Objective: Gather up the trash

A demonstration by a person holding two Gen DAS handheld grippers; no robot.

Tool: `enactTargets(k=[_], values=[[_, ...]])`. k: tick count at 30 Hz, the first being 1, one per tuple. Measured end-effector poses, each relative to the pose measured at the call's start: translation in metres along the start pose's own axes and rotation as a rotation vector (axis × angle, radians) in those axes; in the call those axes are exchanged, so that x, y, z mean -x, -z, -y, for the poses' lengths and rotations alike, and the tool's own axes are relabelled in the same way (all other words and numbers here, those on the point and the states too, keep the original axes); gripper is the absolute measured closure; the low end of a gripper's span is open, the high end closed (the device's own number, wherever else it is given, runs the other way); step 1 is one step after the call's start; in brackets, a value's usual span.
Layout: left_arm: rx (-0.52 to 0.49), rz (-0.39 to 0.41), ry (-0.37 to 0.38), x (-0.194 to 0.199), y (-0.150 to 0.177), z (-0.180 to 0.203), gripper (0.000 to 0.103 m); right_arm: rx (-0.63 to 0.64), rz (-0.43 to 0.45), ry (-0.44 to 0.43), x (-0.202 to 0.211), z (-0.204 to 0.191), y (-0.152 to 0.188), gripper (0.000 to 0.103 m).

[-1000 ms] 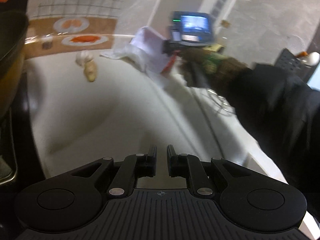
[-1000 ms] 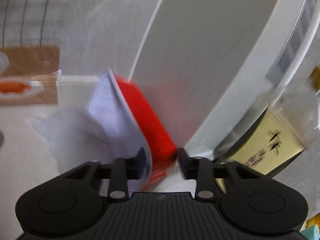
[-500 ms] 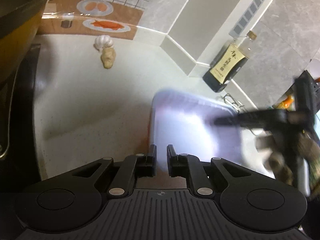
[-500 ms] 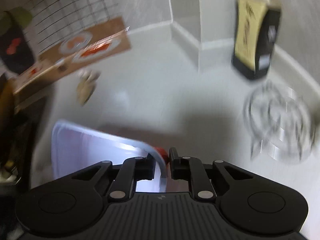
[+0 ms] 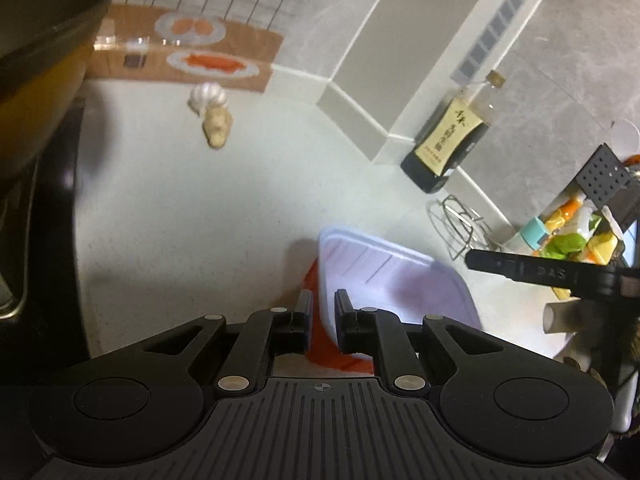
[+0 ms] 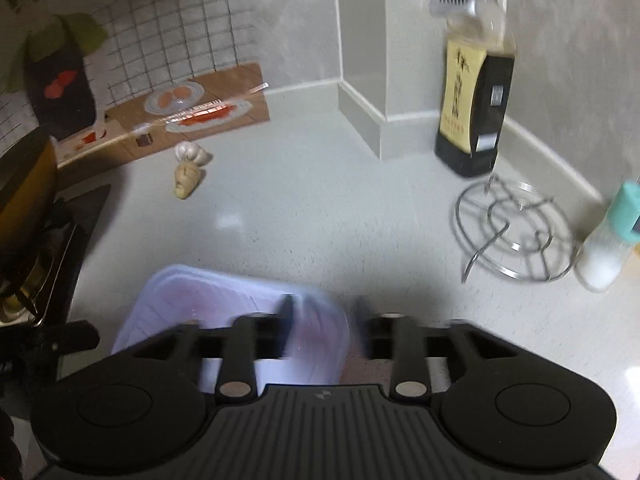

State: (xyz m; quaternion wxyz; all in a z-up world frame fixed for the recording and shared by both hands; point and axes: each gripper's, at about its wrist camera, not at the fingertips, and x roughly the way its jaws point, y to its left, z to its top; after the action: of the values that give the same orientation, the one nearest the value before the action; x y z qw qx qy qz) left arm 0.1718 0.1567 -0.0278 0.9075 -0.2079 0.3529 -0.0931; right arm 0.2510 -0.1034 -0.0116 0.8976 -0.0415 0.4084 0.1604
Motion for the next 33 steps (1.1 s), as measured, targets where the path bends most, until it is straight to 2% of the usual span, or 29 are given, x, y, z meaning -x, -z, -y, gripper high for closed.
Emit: enactTargets(k=[4, 5, 7, 10, 12, 14, 16, 18, 20, 22, 25, 27, 31, 33], values=[[-0.020, 0.009, 0.032, 0.002, -0.007, 0.001, 0.089, 0.045, 0.035, 0.029, 0.019, -0.014, -0.001, 0.054], [-0.020, 0.005, 0.041, 0.003, -0.008, 0.001, 0.089, 0.049, 0.035, -0.023, 0.028, -0.019, 0.000, 0.048], [-0.028, 0.005, 0.047, 0.005, -0.012, 0.001, 0.089, 0.062, -0.011, -0.190, 0.039, -0.033, 0.006, 0.037], [-0.031, -0.012, 0.021, 0.007, -0.015, 0.000, 0.089, 0.115, -0.176, -0.451, 0.040, -0.067, 0.026, 0.036], [-0.038, -0.027, -0.003, 0.008, -0.017, -0.001, 0.089, 0.154, -0.282, -0.559, 0.033, -0.089, 0.042, 0.036], [-0.049, -0.022, -0.019, 0.012, -0.016, -0.003, 0.089, 0.205, -0.358, -0.601, 0.025, -0.110, 0.056, 0.036], [-0.047, -0.013, -0.030, 0.017, -0.015, -0.007, 0.089, 0.263, -0.408, -0.588, 0.015, -0.125, 0.070, 0.036], [-0.045, -0.001, -0.041, 0.023, -0.014, -0.010, 0.089, 0.275, -0.449, -0.561, 0.006, -0.130, 0.079, 0.043], [-0.042, 0.003, -0.050, 0.026, -0.013, -0.014, 0.089, 0.275, -0.453, -0.529, 0.003, -0.129, 0.082, 0.075], [-0.034, 0.003, -0.052, 0.027, -0.012, -0.017, 0.089, 0.278, -0.424, -0.496, 0.006, -0.124, 0.078, 0.086], [-0.027, 0.002, -0.037, 0.027, -0.012, -0.018, 0.089, 0.283, -0.350, -0.420, 0.015, -0.110, 0.067, 0.089], [-0.033, 0.001, -0.015, 0.025, -0.013, -0.015, 0.089, 0.298, -0.293, -0.315, 0.018, -0.097, 0.061, 0.089], [-0.055, -0.008, 0.025, 0.009, -0.017, -0.002, 0.089, 0.294, -0.233, -0.128, 0.016, -0.068, 0.056, 0.089], [-0.070, -0.026, 0.016, -0.003, -0.017, 0.005, 0.089, 0.292, -0.211, -0.051, 0.014, -0.059, 0.059, 0.087]])
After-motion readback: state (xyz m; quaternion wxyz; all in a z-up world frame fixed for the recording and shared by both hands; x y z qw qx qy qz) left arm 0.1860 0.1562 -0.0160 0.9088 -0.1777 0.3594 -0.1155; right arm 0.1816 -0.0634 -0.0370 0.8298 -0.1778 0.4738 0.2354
